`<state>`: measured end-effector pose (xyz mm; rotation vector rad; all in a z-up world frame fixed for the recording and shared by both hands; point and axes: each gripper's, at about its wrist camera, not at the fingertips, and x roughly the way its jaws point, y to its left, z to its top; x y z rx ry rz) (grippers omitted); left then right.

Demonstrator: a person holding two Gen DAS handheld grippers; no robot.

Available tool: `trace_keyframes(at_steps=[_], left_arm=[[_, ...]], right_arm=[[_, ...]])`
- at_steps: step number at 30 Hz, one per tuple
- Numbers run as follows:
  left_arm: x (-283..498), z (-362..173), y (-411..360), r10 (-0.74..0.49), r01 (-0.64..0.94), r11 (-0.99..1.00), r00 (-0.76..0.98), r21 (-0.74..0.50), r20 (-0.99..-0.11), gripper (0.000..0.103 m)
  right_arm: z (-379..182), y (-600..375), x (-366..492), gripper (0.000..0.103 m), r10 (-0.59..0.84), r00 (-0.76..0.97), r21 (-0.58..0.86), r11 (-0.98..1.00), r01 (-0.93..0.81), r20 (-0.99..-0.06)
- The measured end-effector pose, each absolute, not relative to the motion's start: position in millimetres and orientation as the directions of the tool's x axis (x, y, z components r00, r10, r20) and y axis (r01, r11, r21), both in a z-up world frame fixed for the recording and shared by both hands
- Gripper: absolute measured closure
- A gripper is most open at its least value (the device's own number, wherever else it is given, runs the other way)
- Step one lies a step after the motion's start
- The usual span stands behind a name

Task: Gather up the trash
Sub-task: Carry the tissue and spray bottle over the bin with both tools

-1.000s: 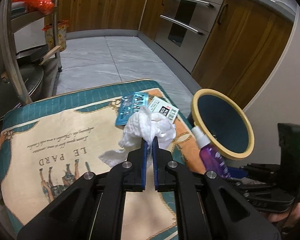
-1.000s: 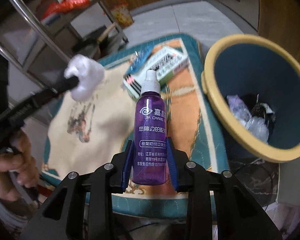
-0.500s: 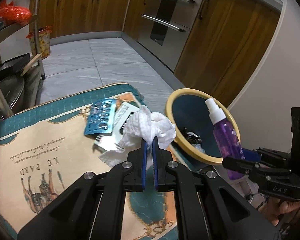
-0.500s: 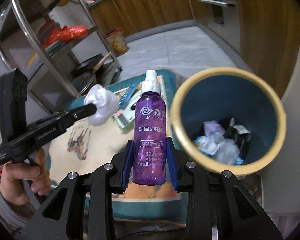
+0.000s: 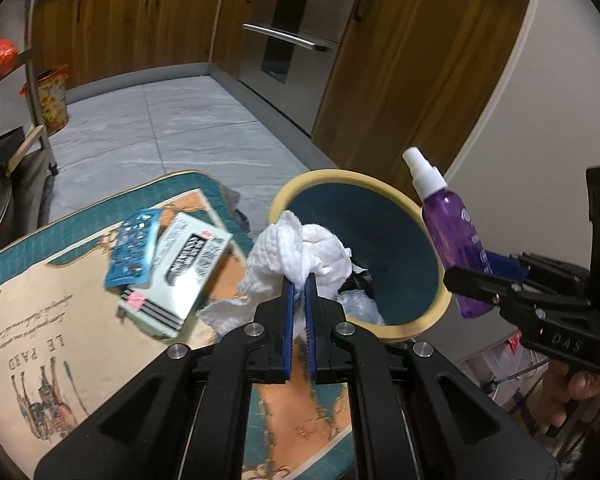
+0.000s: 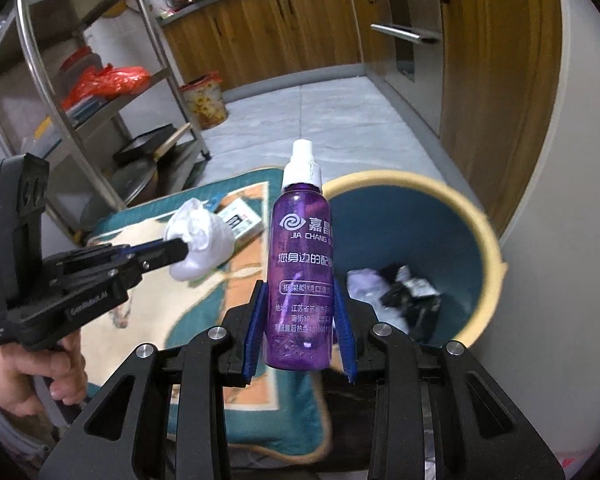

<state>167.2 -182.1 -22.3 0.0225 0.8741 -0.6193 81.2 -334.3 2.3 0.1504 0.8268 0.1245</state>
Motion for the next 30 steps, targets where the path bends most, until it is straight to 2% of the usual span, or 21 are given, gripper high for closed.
trace_keyframes(at_steps=[17,30], left_arm=[[168,-21,-215,-0.540,0.538,0.800,0.456,-0.265,-0.707,0.098],[187,-42,-249,-0.545,0.527,0.796,0.413,-0.297,-0.729,0.098]], right_arm=[[-6,-360,75,0.069,0.099,0.720,0.165,0.986,0.022,-0.687],[-36,-366,92,0.068,0.071,0.656,0.145,0.988,0.059,-0.752]])
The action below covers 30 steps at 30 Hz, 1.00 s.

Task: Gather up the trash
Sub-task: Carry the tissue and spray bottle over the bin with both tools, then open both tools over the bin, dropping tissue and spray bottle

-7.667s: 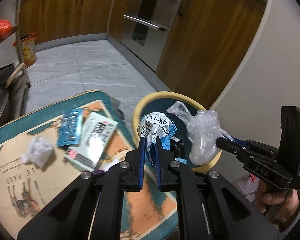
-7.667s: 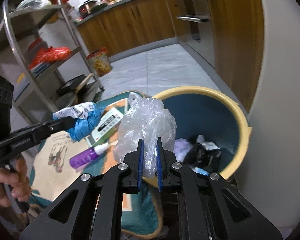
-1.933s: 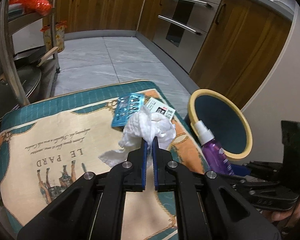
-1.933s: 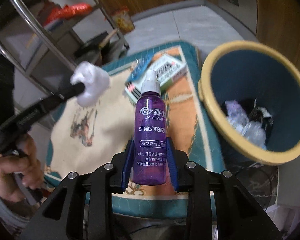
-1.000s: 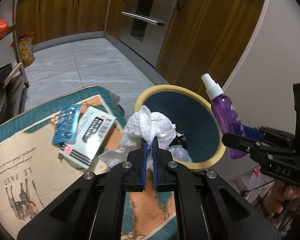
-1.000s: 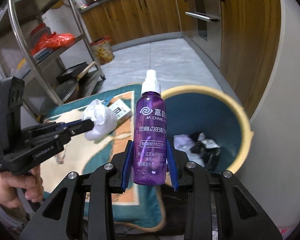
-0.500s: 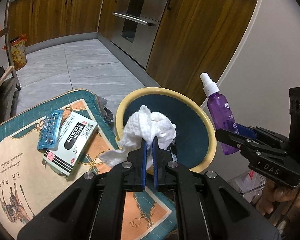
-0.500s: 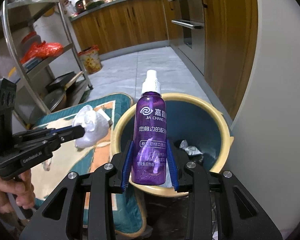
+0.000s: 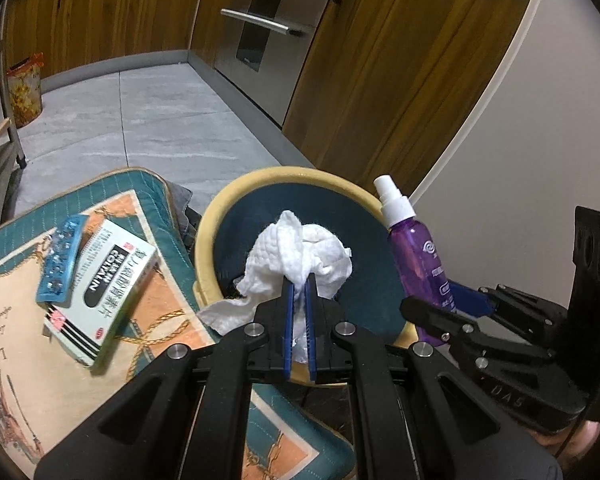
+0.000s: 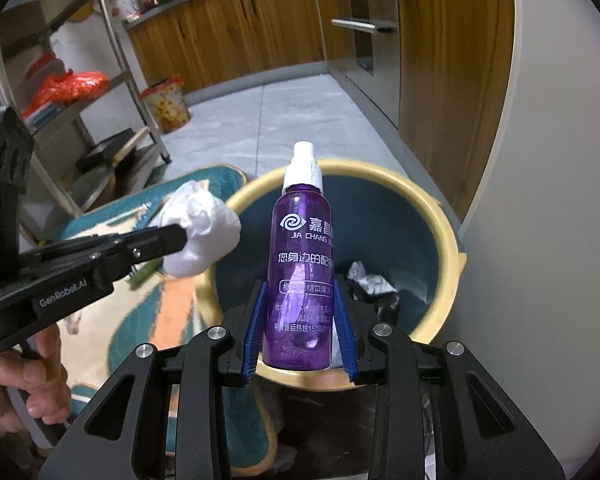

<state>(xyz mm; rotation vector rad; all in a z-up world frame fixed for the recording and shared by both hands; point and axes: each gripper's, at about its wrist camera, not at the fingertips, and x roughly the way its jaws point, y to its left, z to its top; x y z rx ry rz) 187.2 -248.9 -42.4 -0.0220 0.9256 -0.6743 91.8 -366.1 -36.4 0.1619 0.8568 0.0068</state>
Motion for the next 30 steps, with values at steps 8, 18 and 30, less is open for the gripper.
trace_keyframes(at_steps=[8,18,30], left_arm=[[193,-63,-269,-0.531,0.532,0.794,0.374,-0.293,-0.760,0.098],[201,-77,-273,-0.511,0.527,0.802,0.358,-0.283,-0.782,0.098],[201,-85,-276,-0.494,0.531,0.803,0.336,-0.271,-0.802,0.097]], right_arm=[[-55,-372,97,0.068,0.067,0.612,0.141,0.987,0.073,-0.788],[-66,-362,105,0.069,0.064,0.581,0.112,0.993,0.047,-0.812],[-79,-356,114,0.069,0.052,0.522,0.091,0.995,0.050,-0.851]])
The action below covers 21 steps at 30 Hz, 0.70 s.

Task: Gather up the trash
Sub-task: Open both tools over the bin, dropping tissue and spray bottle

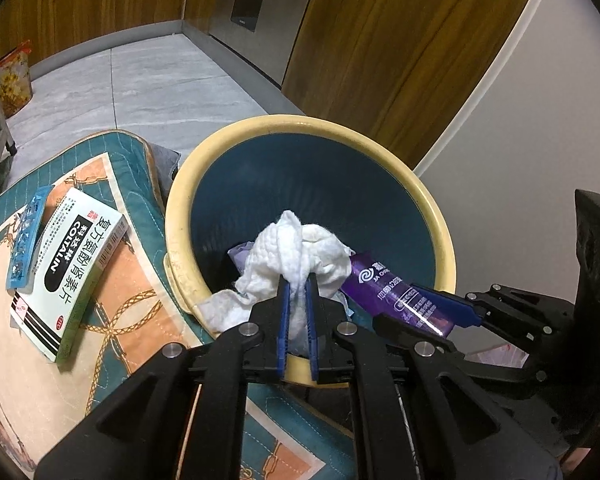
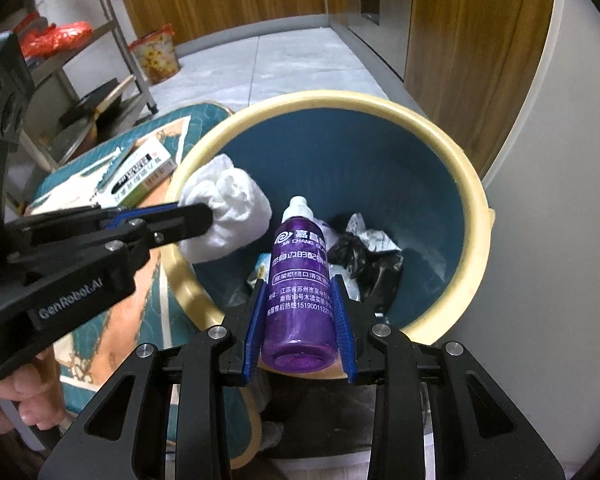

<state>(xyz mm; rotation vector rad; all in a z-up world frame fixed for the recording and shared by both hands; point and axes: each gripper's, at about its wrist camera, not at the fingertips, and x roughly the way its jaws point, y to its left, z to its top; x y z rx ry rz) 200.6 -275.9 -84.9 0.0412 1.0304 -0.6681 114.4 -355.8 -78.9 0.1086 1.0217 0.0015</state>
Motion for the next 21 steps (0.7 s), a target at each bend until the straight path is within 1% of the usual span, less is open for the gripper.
trace_keyframes(at_steps=[1,2,5,7,8,9,13,16,18,21], left_arm=[[201,-85,-276,-0.493,0.530,0.804,0.336,-0.271,-0.803,0.096],[201,-86,-276,-0.492,0.529,0.804,0.336,-0.272,-0.803,0.093],[199,-84,-277,-0.495,0.534,0.802,0.341,-0.269,-0.799,0.090],[199,-82,-276,-0.497,0.534,0.802,0.347,-0.269,-0.795,0.081],[199,-81,-275,-0.496,0.531,0.804,0.353,-0.266,-0.793,0.074],[198,-80,-274,-0.495,0.529,0.807,0.360,-0.264,-0.791,0.071],[199,-74,-263,-0.485,0.509,0.822,0.389,-0.256,-0.783,0.069],[199,-69,-254,-0.484,0.497,0.829,0.406,-0.256,-0.775,0.063],[198,-63,-246,-0.480,0.491,0.834,0.424,-0.250,-0.768,0.055],[194,-56,-237,-0.472,0.489,0.840,0.449,-0.234,-0.759,0.049]], right_arm=[[-80,-357,115,0.069,0.052,0.520,0.093,0.994,0.052,-0.853],[-80,-357,115,0.069,0.053,0.518,0.097,0.994,0.057,-0.854],[-80,-359,115,0.069,0.057,0.520,0.105,0.992,0.064,-0.852],[-80,-359,115,0.069,0.060,0.522,0.110,0.992,0.066,-0.851],[-79,-360,114,0.069,0.061,0.525,0.113,0.991,0.067,-0.849],[-79,-360,114,0.069,0.062,0.527,0.114,0.991,0.067,-0.848],[-76,-363,112,0.068,0.064,0.536,0.124,0.989,0.076,-0.842],[-73,-364,110,0.061,0.069,0.548,0.135,0.988,0.080,-0.833],[-70,-364,109,0.060,0.074,0.557,0.141,0.987,0.078,-0.827],[-66,-363,107,0.058,0.081,0.565,0.152,0.985,0.079,-0.821]])
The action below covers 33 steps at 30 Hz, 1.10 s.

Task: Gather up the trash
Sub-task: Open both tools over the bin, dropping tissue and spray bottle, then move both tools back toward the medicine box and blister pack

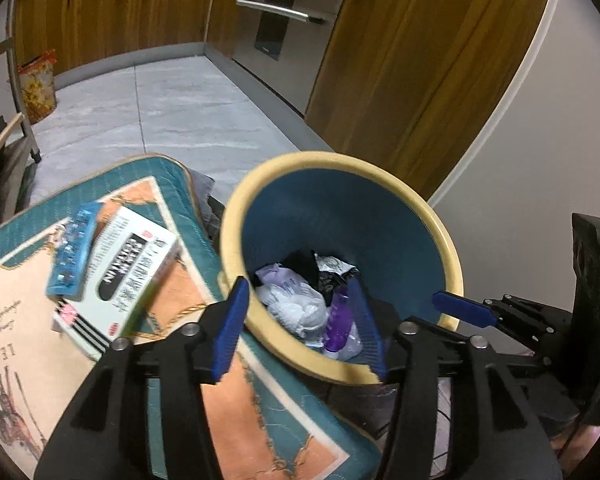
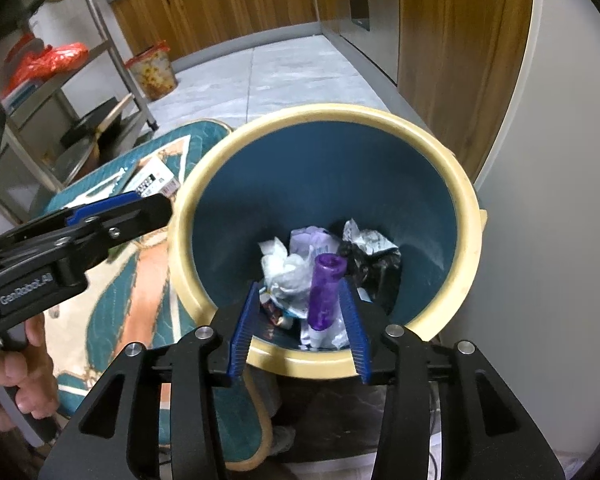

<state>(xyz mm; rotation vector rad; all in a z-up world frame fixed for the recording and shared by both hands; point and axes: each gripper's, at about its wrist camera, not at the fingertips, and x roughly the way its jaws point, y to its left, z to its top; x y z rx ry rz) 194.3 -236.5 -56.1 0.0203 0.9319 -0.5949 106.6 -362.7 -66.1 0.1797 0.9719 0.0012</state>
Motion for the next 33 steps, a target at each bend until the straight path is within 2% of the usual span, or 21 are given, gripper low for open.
trace_keyframes(at_steps=[5,16,27,33], left_arm=[[191,-46,-218,-0.447,0.477,0.856,0.486,-0.201,-0.751,0.041],[200,-38,-154,-0.362,0.386,0.909,0.553,-0.155,-0.751,0.037],[235,-54,-108,-0.274,0.305,0.946,0.563,-0.113,-0.780,0.035],[266,-83,-105,-0.259,0.288,0.950,0.510,-0.121,-0.820,0.035]], right_arm=[[-60,-360,106,0.055,0.098,0.579,0.174,0.982,0.077,-0.809],[-46,-332,109,0.053,0.152,0.600,0.204,0.979,0.019,-0.785],[-41,-300,111,0.053,0.182,0.596,0.186,0.981,-0.055,-0.782],[-43,-292,111,0.053,0.188,0.586,0.178,0.981,-0.075,-0.788]])
